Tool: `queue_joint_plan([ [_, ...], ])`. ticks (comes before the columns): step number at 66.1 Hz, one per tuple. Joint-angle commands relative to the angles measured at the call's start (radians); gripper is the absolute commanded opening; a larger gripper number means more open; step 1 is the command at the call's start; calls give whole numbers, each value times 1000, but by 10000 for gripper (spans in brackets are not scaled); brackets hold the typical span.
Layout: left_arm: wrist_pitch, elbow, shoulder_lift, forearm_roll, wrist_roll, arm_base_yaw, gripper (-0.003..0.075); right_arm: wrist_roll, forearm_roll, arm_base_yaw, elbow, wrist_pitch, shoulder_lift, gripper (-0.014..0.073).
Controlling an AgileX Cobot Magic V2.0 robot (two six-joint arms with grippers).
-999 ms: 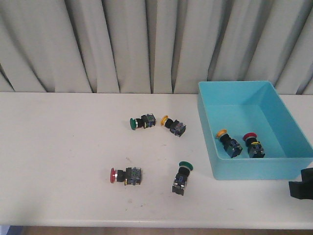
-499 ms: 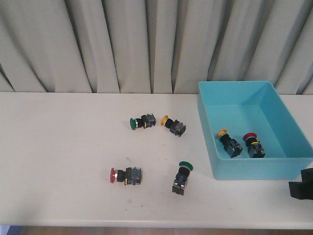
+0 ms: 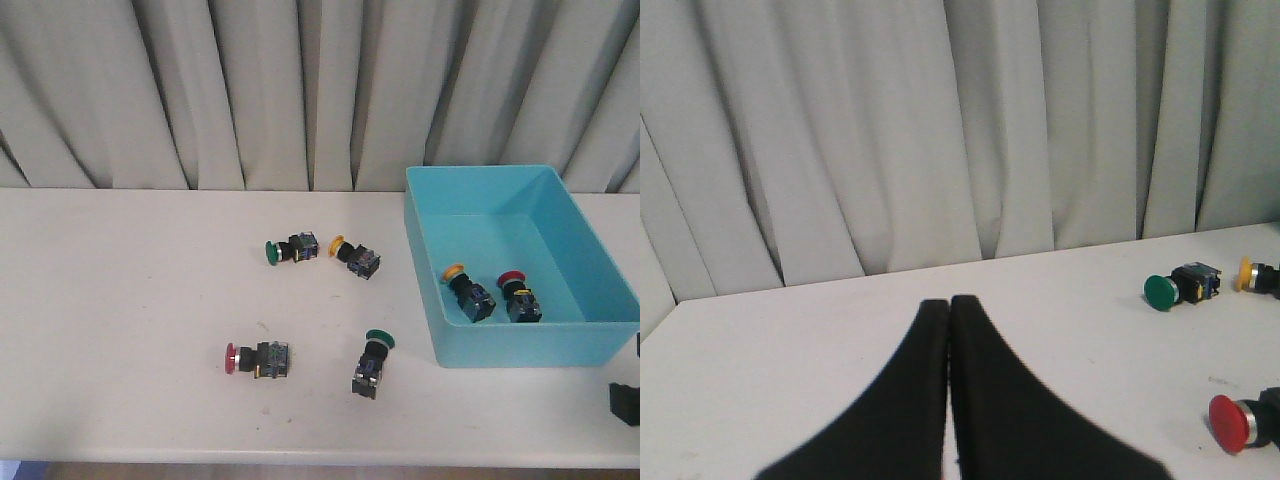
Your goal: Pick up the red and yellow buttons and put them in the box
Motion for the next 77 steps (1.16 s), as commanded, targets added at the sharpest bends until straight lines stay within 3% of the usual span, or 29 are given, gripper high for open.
queue_joint_plan([
  [1, -73, 52, -13, -11, 0, -1, -8, -12, -10, -6, 93, -227, -185, -4],
  [16, -73, 52, -13, -11, 0, -1, -8, 4, -7, -6, 269, -278, -544, -3],
  [26, -73, 52, -13, -11, 0, -1, -8, 186, -148, -6, 411, -369, -669, -3],
  [29, -73, 52, -13, -11, 0, -1, -8, 251, -171, -6, 452, -405, -689, -3],
  [36, -73, 52, -13, -11, 0, -1, -8, 248, -164, -6, 557, -543, -704, -3],
  [77, -73, 52, -13, -11, 0, -1, -8, 227, -137, -6, 555, -522, -704, -3],
])
